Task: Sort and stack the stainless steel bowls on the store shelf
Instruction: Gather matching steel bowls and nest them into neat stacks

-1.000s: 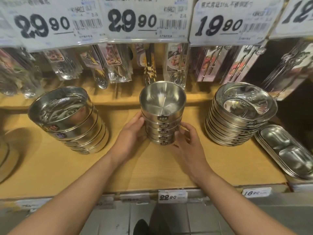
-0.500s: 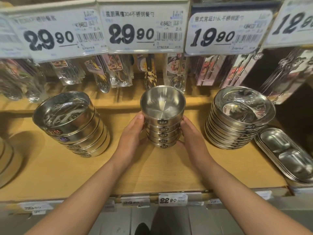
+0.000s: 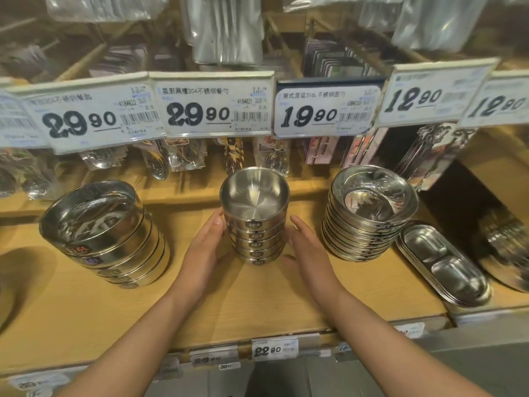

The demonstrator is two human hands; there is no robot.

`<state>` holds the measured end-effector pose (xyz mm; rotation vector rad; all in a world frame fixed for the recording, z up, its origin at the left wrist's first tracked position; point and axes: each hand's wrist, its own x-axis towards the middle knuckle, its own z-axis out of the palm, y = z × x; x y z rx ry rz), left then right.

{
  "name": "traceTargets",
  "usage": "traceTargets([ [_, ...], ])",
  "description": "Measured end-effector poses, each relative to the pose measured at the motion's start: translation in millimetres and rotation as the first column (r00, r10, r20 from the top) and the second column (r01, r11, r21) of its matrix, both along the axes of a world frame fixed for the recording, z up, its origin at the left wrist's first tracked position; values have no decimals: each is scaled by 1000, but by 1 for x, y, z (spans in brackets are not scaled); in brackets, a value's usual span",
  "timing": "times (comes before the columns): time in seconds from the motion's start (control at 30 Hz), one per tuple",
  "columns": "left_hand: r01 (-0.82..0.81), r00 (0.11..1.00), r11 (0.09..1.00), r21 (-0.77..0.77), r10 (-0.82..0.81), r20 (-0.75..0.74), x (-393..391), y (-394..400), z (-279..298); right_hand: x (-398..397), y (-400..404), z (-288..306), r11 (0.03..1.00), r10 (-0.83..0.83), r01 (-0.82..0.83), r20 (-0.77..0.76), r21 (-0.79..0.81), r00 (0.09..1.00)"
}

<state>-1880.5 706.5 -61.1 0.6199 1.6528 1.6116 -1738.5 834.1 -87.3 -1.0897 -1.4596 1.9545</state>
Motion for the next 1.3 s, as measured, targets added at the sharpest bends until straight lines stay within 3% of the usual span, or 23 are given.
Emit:
traceTargets([
  [0.2, -102, 993, 992, -80, 106, 44, 16, -39, 9, 25, -24, 35, 993, -116, 116, 49, -11, 992],
  [0.33, -135, 989, 988, -73, 139, 58, 29, -73, 25, 41, -50, 72, 994, -48, 41, 68, 104, 997],
  [0.6, -297, 954, 954, -37, 295, -56, 14, -141, 58, 52, -83, 123, 990, 67, -68, 14, 121, 998],
  [1.03, -465, 884, 882, -77, 458, -95, -40, -220, 74, -18, -137, 88, 979, 200, -201, 22, 34, 979],
  [1.3, -348, 937, 921, -175, 347, -41, -111, -240, 47, -102, -168, 55, 985, 139, -133, 45, -111, 989],
])
